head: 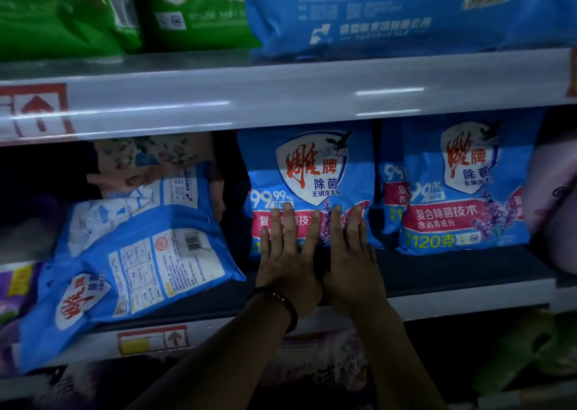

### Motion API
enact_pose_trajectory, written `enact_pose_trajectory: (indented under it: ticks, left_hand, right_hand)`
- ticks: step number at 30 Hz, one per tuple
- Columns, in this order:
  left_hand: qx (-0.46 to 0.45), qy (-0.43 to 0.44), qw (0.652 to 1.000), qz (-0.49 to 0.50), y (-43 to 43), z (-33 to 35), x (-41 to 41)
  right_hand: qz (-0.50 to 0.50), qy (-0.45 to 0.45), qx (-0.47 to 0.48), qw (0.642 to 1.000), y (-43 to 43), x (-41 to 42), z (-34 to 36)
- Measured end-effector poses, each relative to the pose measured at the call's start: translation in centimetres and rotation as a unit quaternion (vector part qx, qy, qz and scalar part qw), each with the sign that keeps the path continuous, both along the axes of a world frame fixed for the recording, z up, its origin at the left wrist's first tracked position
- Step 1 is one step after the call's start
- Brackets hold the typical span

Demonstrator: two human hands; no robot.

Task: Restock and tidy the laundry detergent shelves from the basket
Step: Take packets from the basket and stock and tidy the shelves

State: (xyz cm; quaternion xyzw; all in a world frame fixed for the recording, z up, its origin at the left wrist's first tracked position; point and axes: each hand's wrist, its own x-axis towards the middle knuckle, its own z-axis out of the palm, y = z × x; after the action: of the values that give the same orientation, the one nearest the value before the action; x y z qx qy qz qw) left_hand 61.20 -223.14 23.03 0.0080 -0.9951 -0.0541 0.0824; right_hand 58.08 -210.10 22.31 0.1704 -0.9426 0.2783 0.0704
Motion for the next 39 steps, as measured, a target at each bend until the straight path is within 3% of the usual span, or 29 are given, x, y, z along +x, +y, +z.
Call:
enact_pose_trajectory:
  ticks: [3, 5, 7, 10, 12, 16, 18, 24, 31, 39]
  left_hand:
    - [0.049, -0.026, 0.998, -0.029, -0.9, 0.8, 0.2]
    - [0.203, 0.009, 0.978, -0.054, -1.3, 2.0, 1.5]
    - [0.352, 0.088, 0.93, -0.055, -1.5, 3.3, 4.2]
    - [0.445, 0.18, 0.877, 0.012, -1.9, 3.9, 9.9]
    - [0.525, 0.171, 0.83, 0.072, -3.4, 2.8, 13.2]
    - [0.668, 0.081, 0.712, 0.203, -6.5, 2.4, 17.5]
    - [0.699, 0.052, 0.67, 0.243, -7.7, 2.9, 18.8]
    - [0.743, 0.021, 0.605, 0.286, -10.0, 4.0, 20.3]
    - [0.815, 0.036, 0.499, 0.291, -10.7, 4.9, 19.8]
    - [0.862, 0.082, 0.423, 0.267, -9.5, 5.1, 18.8]
  right_hand:
    - [-0.027, -0.019, -0.063, 0.997, -0.3, 1.2, 0.5]
    - [-0.062, 0.009, -0.137, 0.989, -1.0, 2.6, 0.9]
    - [-0.069, 0.061, -0.172, 0.981, -2.2, 4.3, 1.3]
    - [-0.023, 0.068, -0.221, 0.973, -4.7, 6.8, 2.6]
    - [0.029, 0.051, -0.238, 0.969, -6.4, 8.2, 2.9]
    - [0.112, 0.025, -0.156, 0.981, -9.0, 9.9, 2.6]
    - [0.132, 0.015, -0.122, 0.984, -9.9, 10.3, 2.6]
    - [0.133, -0.022, -0.097, 0.986, -12.4, 10.4, 2.1]
    - [0.102, 0.03, -0.171, 0.98, -12.4, 11.1, 3.0]
    - [0.062, -0.001, -0.206, 0.977, -8.0, 13.9, 4.3]
